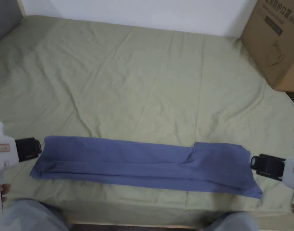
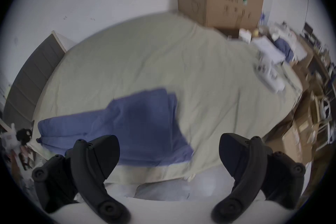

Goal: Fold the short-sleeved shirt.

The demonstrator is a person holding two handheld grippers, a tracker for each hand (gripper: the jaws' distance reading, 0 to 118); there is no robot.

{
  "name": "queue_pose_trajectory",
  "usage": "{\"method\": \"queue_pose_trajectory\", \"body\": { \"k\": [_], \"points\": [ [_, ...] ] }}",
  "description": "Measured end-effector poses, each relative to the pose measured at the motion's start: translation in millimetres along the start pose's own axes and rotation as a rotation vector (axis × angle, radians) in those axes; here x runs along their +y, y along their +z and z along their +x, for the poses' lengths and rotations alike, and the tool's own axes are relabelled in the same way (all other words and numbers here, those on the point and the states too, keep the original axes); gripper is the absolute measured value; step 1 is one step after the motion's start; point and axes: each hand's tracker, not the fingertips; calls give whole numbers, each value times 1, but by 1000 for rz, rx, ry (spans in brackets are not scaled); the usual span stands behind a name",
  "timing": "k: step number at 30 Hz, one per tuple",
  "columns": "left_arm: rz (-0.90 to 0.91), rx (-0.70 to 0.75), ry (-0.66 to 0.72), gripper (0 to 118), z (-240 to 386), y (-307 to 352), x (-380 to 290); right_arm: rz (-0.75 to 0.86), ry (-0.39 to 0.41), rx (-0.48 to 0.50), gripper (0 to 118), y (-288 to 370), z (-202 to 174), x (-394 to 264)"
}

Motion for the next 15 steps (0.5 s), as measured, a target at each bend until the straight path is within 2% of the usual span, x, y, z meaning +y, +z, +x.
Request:
{"method": "queue_pose_trajectory", "body": {
  "k": [2,8,11,14,15],
  "points": [
    [126,-16,-22,100,7,17,19,102,21,-9,112,20,-7,19],
    [499,-35,-234,101,67,66,44,465,120,45,116,80,-59,47],
    [575,-77,-291,99,90,71,39,582,159,79,116,90,-83,45],
    [576,-146,-300,98,105,73,32,620,176,125,114,98,-107,40],
    [579,-167,-309,94,109,72,30,625,169,125,108,99,-113,39]
  ]
}}
